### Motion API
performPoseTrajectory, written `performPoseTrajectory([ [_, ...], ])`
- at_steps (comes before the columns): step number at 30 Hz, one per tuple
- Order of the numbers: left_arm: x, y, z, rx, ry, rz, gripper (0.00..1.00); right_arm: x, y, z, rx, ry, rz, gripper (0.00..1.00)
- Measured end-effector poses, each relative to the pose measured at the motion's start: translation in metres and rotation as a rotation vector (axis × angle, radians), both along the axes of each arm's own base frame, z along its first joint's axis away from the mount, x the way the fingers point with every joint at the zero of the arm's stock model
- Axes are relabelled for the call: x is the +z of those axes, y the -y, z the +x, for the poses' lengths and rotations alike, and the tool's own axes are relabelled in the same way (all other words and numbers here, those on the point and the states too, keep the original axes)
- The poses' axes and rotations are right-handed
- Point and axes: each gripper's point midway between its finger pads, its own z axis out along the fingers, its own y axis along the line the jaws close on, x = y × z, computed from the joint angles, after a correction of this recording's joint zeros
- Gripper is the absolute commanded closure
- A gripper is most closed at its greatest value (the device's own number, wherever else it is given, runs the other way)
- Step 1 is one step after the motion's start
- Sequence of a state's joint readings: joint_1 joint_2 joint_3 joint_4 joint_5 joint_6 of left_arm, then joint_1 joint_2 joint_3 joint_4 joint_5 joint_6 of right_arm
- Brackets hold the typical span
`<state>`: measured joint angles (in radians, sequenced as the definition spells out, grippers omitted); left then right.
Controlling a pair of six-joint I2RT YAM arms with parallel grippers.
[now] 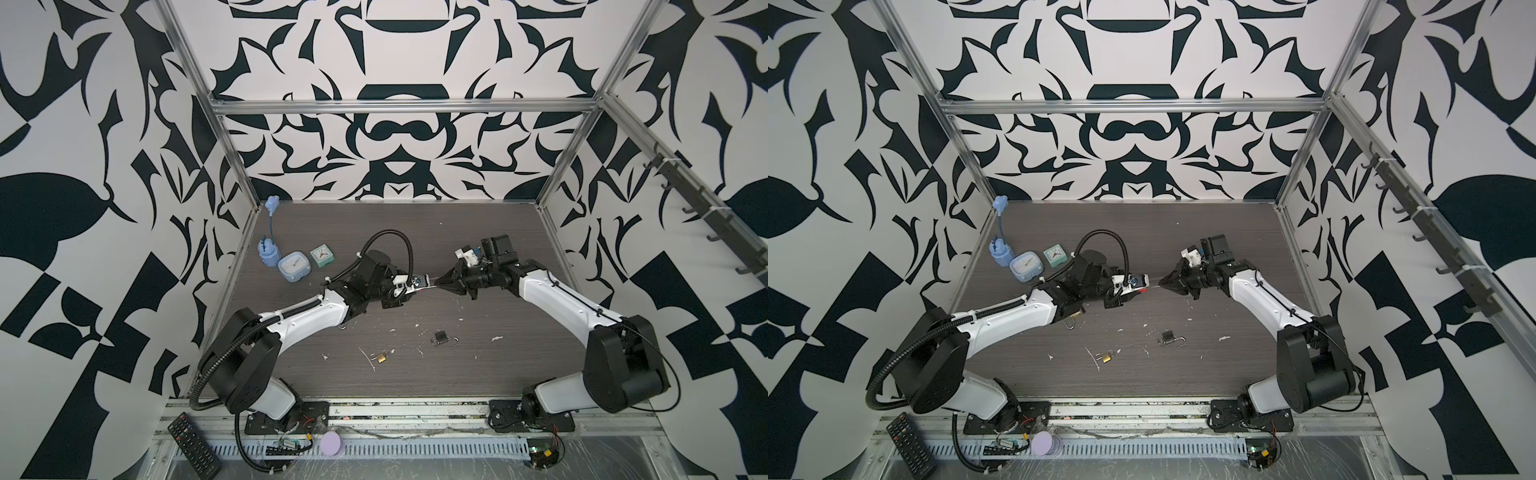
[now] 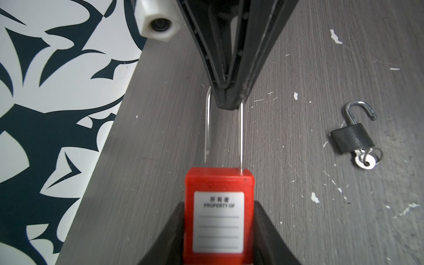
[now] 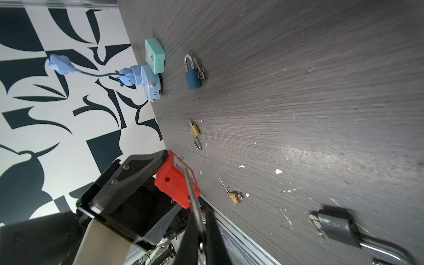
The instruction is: Lock with the key
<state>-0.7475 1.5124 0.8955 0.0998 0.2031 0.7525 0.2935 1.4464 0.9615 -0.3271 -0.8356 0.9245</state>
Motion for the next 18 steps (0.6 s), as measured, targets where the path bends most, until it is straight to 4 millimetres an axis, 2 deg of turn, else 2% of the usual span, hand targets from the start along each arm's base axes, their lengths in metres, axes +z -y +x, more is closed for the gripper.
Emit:
performPoseTrajectory([
  [11,-0.009,0.002,-0.002,0.039,-0.1,-0.031,1.0,0.003,-0.005,0.001,0.131,0.208,-0.046,1.0],
  [18,-0.004,0.007,-0.003,0.034,-0.156,-0.078,1.0,0.017,-0.004,-0.004,0.193,0.424,-0.074,1.0],
])
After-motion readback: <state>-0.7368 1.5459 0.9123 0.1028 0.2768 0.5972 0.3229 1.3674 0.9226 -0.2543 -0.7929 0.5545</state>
